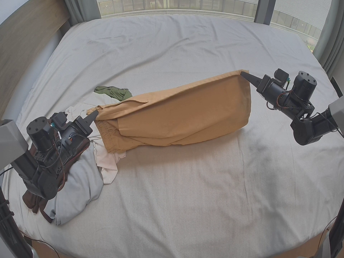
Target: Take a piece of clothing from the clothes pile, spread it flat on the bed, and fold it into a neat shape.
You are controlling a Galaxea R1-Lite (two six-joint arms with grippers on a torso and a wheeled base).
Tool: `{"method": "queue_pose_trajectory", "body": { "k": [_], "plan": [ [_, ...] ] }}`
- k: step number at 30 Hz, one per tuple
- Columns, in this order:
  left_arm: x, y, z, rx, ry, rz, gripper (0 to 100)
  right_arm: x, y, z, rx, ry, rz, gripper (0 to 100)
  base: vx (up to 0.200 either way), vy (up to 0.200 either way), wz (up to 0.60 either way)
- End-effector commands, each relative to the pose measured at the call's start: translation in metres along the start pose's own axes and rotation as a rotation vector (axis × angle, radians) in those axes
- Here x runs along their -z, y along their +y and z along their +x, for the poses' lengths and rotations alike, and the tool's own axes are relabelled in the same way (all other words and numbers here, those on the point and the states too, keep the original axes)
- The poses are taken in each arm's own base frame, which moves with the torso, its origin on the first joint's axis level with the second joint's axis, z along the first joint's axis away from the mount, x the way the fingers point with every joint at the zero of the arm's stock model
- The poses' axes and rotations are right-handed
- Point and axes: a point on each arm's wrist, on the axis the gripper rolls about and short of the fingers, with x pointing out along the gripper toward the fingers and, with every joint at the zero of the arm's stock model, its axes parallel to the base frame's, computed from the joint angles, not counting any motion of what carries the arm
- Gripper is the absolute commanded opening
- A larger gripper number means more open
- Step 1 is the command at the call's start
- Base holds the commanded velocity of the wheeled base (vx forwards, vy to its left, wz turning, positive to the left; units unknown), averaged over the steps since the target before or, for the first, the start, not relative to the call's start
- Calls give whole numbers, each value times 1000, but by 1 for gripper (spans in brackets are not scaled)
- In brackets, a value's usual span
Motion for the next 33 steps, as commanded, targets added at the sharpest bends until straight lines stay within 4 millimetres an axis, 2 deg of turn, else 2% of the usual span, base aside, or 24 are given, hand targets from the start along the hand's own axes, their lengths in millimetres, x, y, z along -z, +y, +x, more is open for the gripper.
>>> {"method": "queue_pose_trajectory", "body": {
  "k": [1,14,20,28,33],
  "plan": [
    [11,7,8,-19,19,-9,0,0,-6,8,3,3,2,0,0,0,0],
    [13,7,17,-21,-4,-7,0,-1,-22,33,13,20,10,0,0,0,0],
    [15,12,22,-46,-22,-10,0,4,-30,49,1,22,10,0,0,0,0],
    [17,16,24,-54,-19,-11,0,19,-46,62,1,32,15,0,0,0,0],
    [17,18,25,-54,-19,-12,0,21,-48,71,-17,19,4,0,0,0,0]
  ]
}}
